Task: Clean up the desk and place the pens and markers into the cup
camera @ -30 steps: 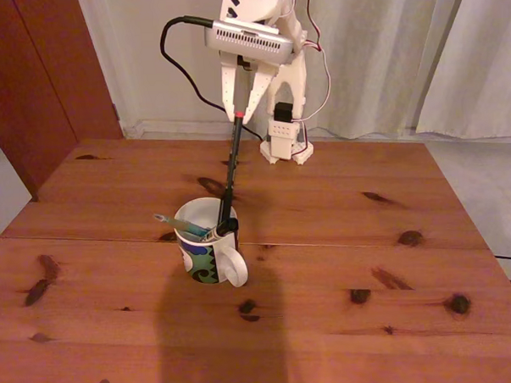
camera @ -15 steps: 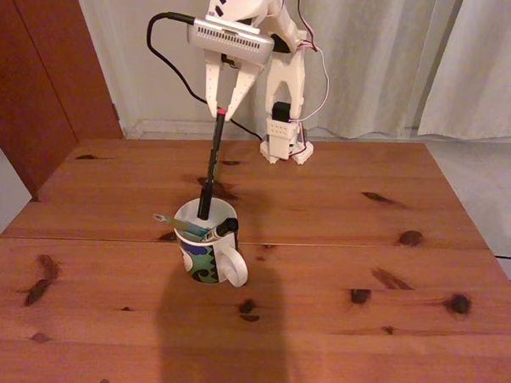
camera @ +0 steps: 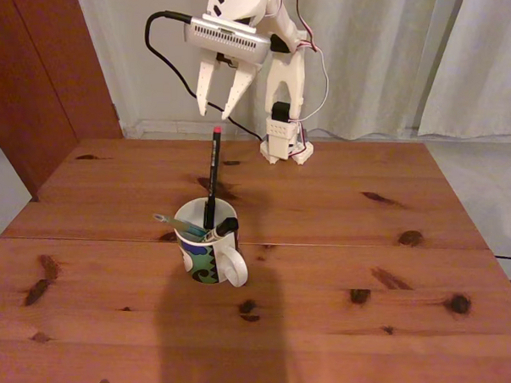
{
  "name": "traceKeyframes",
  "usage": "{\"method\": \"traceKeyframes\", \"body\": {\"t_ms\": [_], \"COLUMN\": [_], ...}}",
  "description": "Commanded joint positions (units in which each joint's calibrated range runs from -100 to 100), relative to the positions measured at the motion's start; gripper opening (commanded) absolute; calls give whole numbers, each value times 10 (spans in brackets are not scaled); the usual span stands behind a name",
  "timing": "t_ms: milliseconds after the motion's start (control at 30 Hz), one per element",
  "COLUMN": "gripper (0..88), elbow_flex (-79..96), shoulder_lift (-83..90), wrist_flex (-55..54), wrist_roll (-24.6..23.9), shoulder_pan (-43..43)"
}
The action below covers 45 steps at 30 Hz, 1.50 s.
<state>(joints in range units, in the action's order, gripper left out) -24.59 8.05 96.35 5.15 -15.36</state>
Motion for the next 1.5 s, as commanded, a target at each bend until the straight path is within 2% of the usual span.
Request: {"method": "traceKeyframes", "body": {"t_ms": [0, 300, 367, 433, 533, 667, 1067, 1467], "gripper": [133, 130, 85, 1, 9, 8, 8, 8], "elbow_flex": [-10, -1, 0, 15, 71, 214, 740, 1033], "shoulder_lift": [31, 31, 32, 41, 95, 204, 464, 623], "wrist_flex": [-8, -8, -7, -7, -10, -65, -209, -232], "wrist_roll": [0, -1, -1, -4, -12, -15, -16, -16], "shoulder_pan": [-3, -4, -2, 4, 6, 29, 165, 231]}}
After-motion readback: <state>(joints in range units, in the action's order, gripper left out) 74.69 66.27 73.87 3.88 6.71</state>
